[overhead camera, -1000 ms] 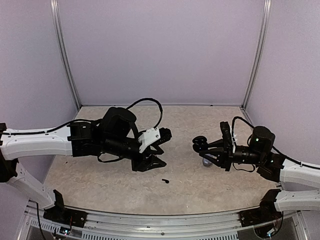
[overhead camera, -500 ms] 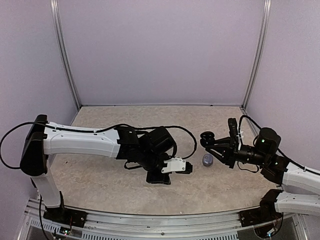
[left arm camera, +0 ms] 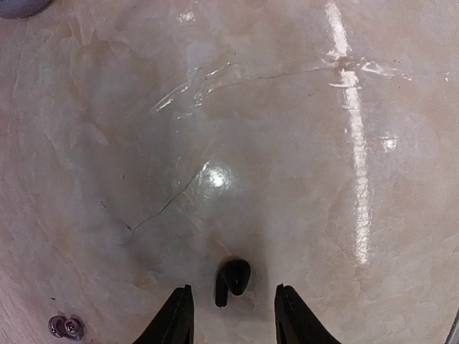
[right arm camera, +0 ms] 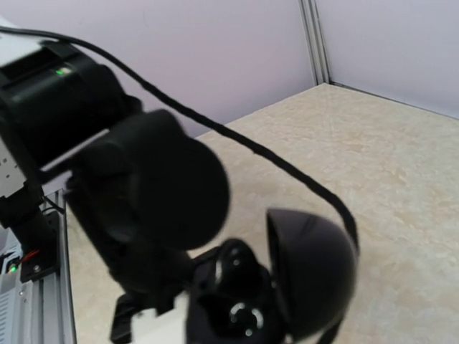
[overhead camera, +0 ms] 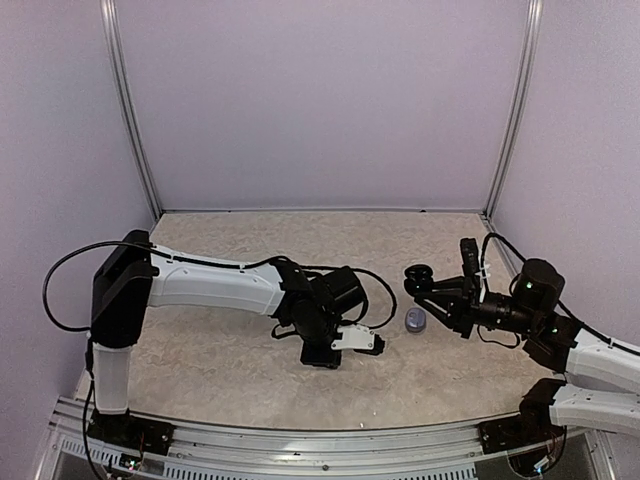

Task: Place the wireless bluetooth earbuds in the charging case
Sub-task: Pick up the left earbud from the center of the board.

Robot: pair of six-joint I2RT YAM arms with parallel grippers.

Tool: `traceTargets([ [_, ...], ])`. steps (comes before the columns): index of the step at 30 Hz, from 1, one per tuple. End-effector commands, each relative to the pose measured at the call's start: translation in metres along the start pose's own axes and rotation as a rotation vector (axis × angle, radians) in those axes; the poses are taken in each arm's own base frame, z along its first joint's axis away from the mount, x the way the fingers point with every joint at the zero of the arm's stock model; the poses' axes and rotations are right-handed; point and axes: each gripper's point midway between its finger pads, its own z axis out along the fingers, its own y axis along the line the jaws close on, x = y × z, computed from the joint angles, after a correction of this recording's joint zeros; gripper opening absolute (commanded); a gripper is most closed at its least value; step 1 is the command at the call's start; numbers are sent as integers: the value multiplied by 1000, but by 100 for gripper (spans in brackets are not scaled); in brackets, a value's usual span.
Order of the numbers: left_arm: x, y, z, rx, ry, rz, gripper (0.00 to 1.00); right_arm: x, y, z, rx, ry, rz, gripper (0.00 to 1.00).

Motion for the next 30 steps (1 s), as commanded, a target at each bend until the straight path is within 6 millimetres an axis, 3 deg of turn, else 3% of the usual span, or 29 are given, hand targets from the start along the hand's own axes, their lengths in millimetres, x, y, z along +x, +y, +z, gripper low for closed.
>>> traceTargets([
  [1,0,13,4,-22,21,14,40,-2,-2,-4,11,-19,-7,0],
  [14,7,13,19,17,49,22,36,0,-6,-5,27,-16,-6,0],
  [19,2,13,22,19,26,18,31,1,-7,-4,27,-15,-7,0],
  [23,9,15,29,11,57,5,27,2,-7,-5,30,-12,-7,0],
  [30,9,14,33,20,52,-11,30,3,-8,-5,31,-8,-8,0],
])
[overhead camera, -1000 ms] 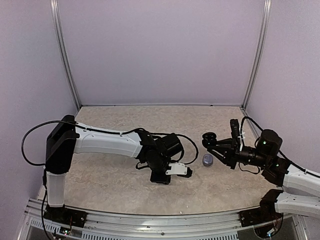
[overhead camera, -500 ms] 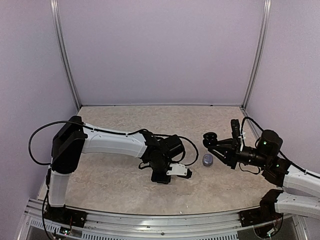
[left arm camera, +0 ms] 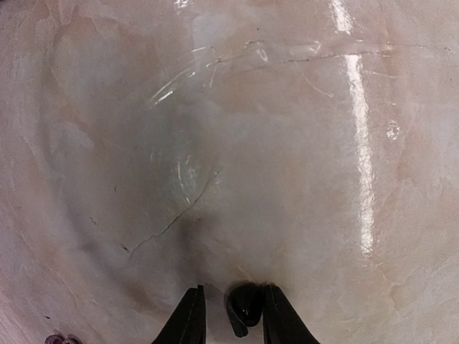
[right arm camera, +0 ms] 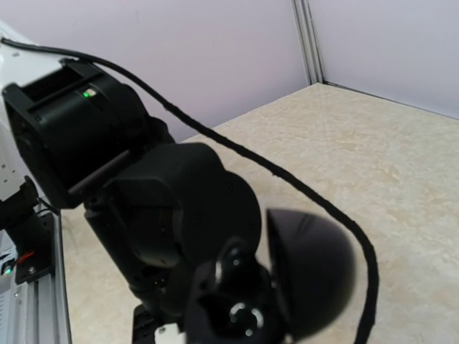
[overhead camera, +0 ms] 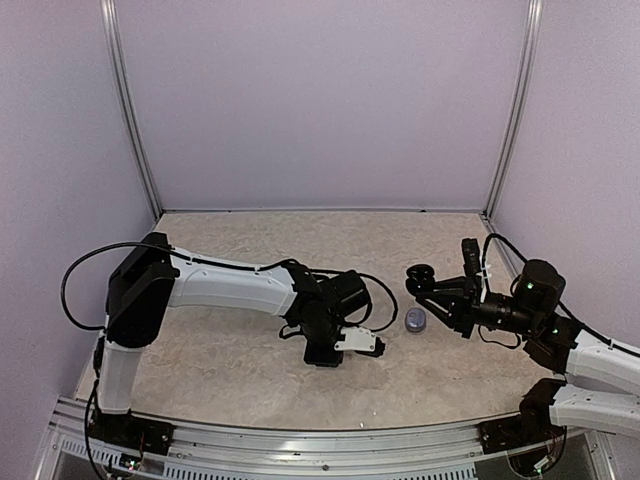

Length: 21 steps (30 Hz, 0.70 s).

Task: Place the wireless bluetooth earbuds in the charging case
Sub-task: Pick up the left earbud from the center of the board.

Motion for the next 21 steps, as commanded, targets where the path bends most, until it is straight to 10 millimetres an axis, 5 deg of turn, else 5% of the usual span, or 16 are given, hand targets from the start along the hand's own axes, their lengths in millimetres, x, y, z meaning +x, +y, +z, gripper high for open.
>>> traceTargets([
  [1,-2,3,8,10,-7,-18,29,2,-4,-2,17,-6,-8,0],
  [12,-6,8,-2,-13,-72,-66,10,1,-5,-2,19,-4,-14,0],
  [21,-22,40,-65,-210,-302,-202,5,-9,-1,6,-18,-5,-77,0],
])
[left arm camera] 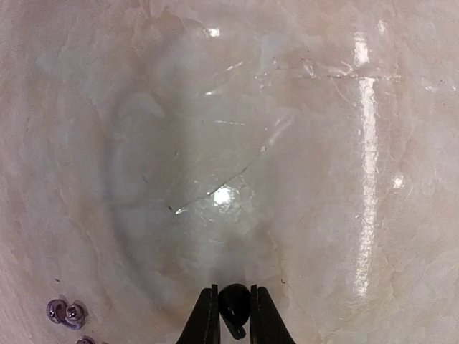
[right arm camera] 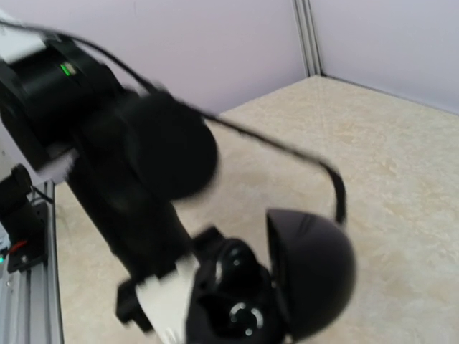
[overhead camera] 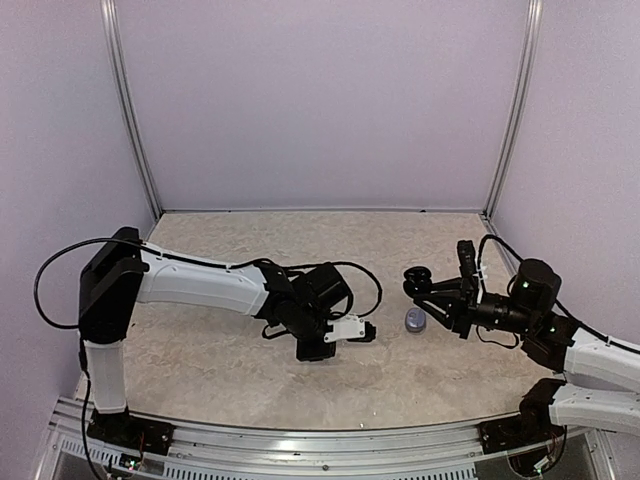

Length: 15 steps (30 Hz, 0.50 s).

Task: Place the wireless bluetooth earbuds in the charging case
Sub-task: Pick up the left earbud from the center of the board, then place the left earbud at the corner of the board.

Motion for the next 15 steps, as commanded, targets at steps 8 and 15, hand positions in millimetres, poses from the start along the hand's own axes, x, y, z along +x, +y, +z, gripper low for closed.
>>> traceTargets([
  [8,-54,69,-149,-291,-575,-245,4,-27,-2,15,-26,-28,-118,0],
  [15,-24,57,-154,-208,-427,-448,5,-32,-2,19,-37,-20,-113,0],
])
